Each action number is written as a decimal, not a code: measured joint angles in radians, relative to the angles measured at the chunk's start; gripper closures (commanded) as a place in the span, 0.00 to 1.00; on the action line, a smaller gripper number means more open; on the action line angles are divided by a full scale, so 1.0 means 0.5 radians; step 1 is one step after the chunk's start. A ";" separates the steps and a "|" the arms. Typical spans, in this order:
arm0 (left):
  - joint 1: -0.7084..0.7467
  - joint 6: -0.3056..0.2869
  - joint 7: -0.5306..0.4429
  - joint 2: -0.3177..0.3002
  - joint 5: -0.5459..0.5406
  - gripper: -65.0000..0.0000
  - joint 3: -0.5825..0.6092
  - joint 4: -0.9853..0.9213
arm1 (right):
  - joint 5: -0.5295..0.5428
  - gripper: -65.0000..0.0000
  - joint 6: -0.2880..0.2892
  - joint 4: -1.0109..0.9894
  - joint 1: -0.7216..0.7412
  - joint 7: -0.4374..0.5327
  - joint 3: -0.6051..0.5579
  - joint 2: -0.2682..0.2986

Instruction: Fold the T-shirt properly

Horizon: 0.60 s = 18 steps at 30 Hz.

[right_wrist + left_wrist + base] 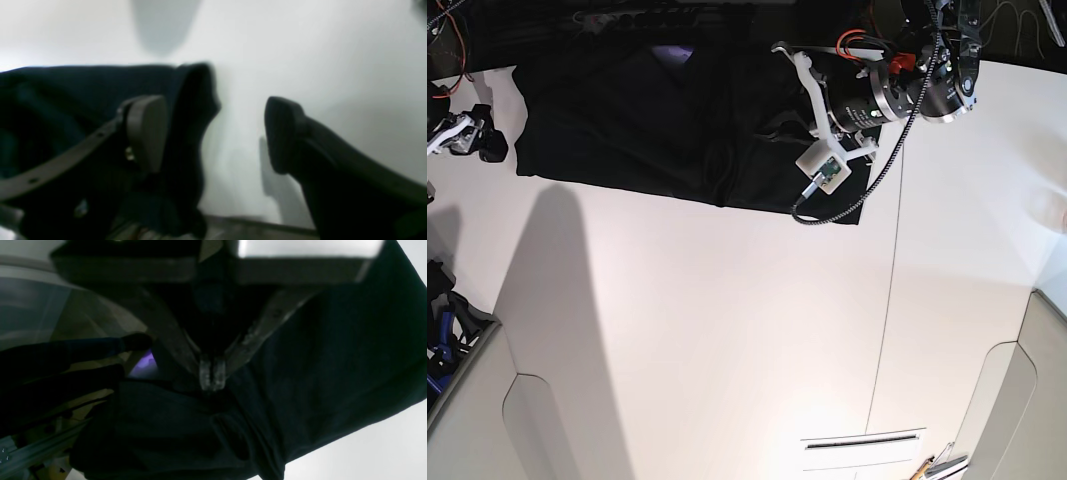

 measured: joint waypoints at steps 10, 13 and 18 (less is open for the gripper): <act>0.000 0.000 -0.021 -0.002 0.000 1.00 0.000 0.000 | 0.397 0.31 0.050 -0.387 0.000 -0.152 -0.002 -0.053; 0.000 0.000 -0.022 -0.002 0.001 1.00 -0.001 0.000 | 0.419 0.31 0.051 -0.418 0.001 -0.144 -0.002 -0.082; 0.000 0.000 -0.021 -0.002 0.001 1.00 -0.001 0.000 | 0.433 0.31 0.051 -0.422 0.001 -0.143 -0.002 -0.114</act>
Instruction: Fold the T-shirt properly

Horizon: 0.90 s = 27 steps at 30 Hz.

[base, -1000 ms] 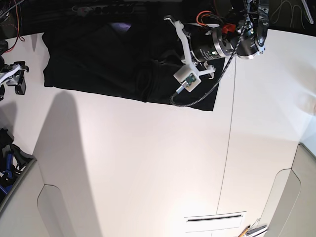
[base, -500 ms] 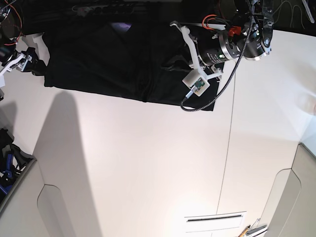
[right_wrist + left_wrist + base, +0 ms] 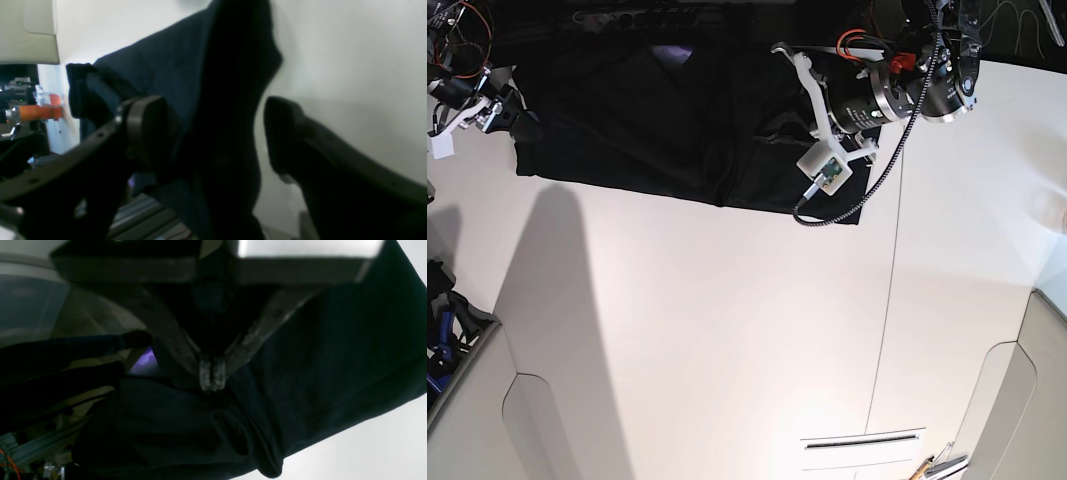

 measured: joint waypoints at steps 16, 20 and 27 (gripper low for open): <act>-0.006 0.000 -0.001 0.000 -0.001 1.00 0.000 0.000 | -0.010 0.31 0.002 0.001 0.001 0.024 -0.146 0.003; -0.006 0.000 0.000 0.000 0.000 1.00 0.000 0.000 | 0.005 0.31 0.008 0.006 0.006 0.038 -0.282 0.004; -0.006 0.000 0.000 0.000 0.000 1.00 -0.002 0.000 | -0.039 0.66 0.001 0.006 0.006 0.026 -0.302 0.006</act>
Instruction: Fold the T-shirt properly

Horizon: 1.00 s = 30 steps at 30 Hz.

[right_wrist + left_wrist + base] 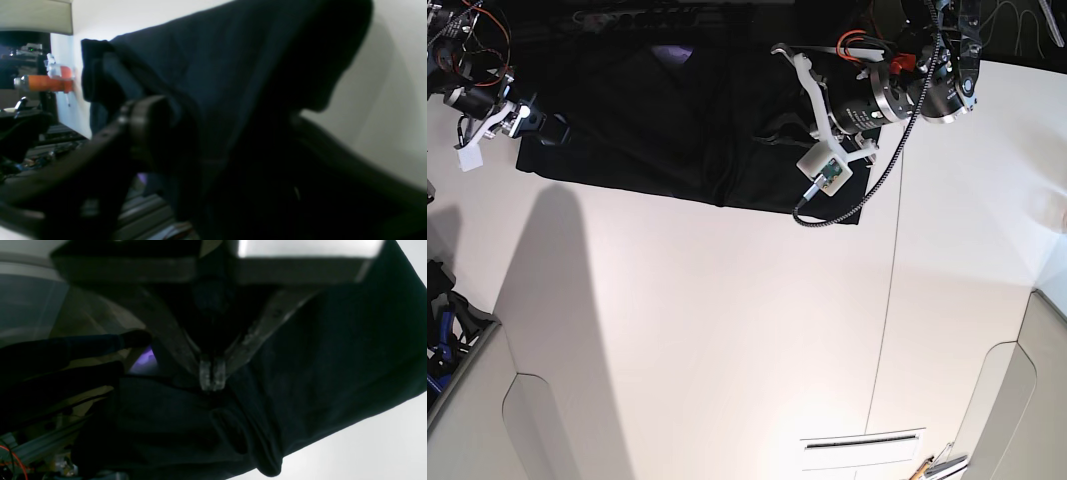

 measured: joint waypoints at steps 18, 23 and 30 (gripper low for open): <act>0.000 0.165 -0.038 -0.192 0.197 1.00 -0.826 -0.339 | -0.102 1.00 -0.002 -0.010 0.114 -0.051 -0.005 -0.009; 0.001 0.192 -0.087 -0.269 0.069 1.00 -0.897 -0.777 | -0.207 1.00 -0.002 -0.009 0.200 -0.050 -0.005 -0.004; -0.005 0.182 -0.103 -0.272 -0.182 1.00 -0.896 -0.914 | -0.088 1.00 -0.008 0.053 0.270 -0.112 -0.005 -0.003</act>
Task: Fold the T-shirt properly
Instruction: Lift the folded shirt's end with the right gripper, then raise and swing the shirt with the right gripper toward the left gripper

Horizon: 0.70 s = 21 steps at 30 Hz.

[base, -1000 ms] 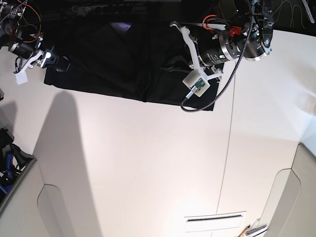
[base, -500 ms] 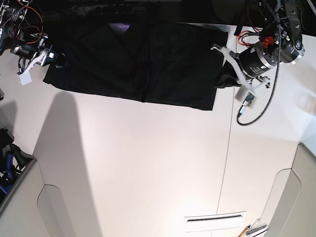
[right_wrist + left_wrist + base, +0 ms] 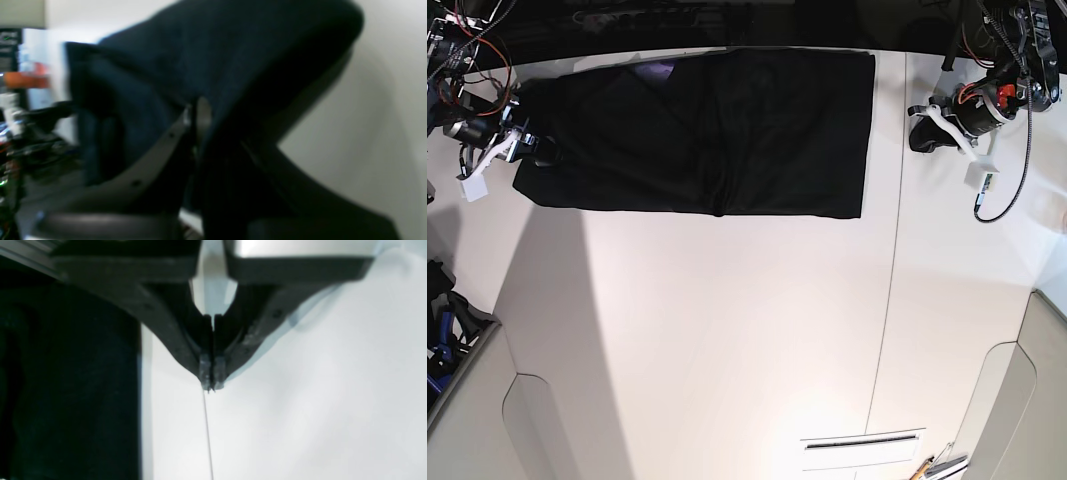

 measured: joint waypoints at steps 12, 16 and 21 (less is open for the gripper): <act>0.000 0.000 0.058 0.004 -0.079 1.00 0.004 -0.002 | 0.217 1.00 0.001 1.034 -0.187 -0.178 -0.056 -0.401; 0.000 -0.008 0.059 0.000 -0.101 1.00 0.003 -0.002 | 0.166 1.00 0.005 1.263 -0.227 -0.084 -0.324 -0.655; 0.000 -0.017 0.059 0.000 -0.111 1.00 0.003 -0.002 | -0.266 1.00 0.005 1.263 -0.233 0.178 -0.842 -0.777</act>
